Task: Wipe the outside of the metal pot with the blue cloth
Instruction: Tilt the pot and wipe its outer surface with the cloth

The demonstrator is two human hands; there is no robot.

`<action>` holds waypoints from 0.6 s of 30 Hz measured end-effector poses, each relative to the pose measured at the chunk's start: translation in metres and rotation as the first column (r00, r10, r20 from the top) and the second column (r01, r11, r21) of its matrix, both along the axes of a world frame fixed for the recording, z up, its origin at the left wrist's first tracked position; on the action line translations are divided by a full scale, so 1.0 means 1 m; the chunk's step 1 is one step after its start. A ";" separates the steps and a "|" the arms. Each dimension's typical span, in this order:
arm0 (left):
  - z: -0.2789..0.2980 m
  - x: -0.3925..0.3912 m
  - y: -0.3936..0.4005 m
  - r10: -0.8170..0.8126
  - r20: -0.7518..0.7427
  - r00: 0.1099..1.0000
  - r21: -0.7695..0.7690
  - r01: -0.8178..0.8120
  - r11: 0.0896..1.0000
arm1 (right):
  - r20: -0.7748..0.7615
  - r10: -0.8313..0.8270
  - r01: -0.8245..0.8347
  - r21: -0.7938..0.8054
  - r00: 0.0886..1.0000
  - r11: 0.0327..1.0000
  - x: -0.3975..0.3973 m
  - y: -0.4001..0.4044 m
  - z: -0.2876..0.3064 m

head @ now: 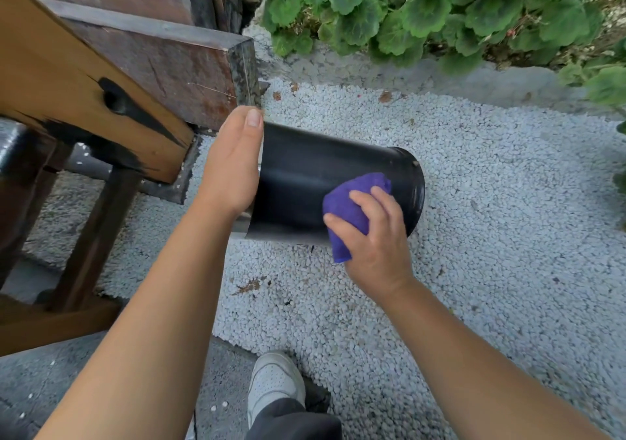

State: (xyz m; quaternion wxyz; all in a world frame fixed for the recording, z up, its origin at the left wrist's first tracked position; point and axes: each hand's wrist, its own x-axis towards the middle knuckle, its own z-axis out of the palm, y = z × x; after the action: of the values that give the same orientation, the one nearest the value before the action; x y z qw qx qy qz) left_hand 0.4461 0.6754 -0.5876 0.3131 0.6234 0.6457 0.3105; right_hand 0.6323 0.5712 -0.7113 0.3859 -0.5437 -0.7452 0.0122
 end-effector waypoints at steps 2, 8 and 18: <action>0.001 0.000 0.001 0.000 -0.029 1.000 0.022 0.000 1.000 | -0.034 -0.068 0.066 -0.062 0.997 0.996 0.012 -0.001 -0.006; 0.000 0.010 -0.001 -0.003 -0.105 0.994 0.039 0.007 0.999 | -0.240 -0.366 0.305 -0.256 0.899 0.917 0.030 0.005 -0.004; -0.007 -0.005 -0.004 0.008 -0.200 0.980 0.084 0.009 0.996 | -0.596 -0.801 0.427 -0.711 0.057 0.559 0.107 0.049 0.026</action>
State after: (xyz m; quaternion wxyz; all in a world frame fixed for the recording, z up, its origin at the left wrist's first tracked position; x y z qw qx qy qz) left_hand 0.4407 0.6712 -0.5950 0.2200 0.6644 0.6599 0.2733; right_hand 0.7390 0.6206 -0.6852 0.5774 -0.7694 -0.0821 0.2605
